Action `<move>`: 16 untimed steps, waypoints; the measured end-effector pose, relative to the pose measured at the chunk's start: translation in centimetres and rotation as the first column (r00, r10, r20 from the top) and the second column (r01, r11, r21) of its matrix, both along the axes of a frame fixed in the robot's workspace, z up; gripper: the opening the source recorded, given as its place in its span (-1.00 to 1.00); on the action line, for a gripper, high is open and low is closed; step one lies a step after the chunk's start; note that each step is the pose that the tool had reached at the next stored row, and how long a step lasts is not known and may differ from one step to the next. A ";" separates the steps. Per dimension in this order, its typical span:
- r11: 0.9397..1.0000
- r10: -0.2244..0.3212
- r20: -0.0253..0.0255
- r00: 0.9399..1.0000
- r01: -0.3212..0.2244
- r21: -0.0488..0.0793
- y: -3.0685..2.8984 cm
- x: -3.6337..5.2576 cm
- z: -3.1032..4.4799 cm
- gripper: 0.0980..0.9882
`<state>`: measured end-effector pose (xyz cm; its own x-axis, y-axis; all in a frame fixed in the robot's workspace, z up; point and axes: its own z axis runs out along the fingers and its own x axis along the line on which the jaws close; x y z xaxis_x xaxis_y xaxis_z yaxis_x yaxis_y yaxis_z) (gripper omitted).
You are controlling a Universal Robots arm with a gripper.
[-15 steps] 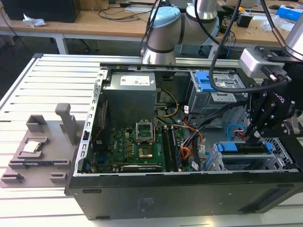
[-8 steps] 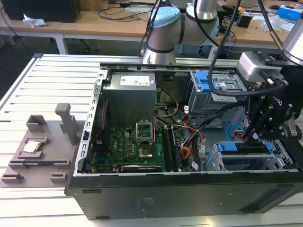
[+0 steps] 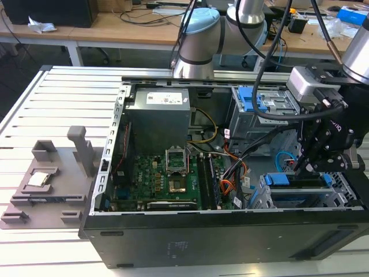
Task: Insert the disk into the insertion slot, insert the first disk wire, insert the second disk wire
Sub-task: 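Insert the second disk wire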
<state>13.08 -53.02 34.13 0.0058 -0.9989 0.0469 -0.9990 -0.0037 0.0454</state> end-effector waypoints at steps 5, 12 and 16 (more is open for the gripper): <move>1.000 0.000 0.001 1.000 0.000 0.009 -0.03 0.00 -0.08 -0.86; 1.000 0.000 0.001 1.000 0.000 0.009 -0.19 -0.01 -0.70 -0.86; 1.000 0.000 0.001 1.000 0.000 0.010 -0.18 0.01 -0.76 -0.83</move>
<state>13.09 -53.20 33.37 0.0060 -0.9993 0.0370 -0.9990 -0.0044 0.0441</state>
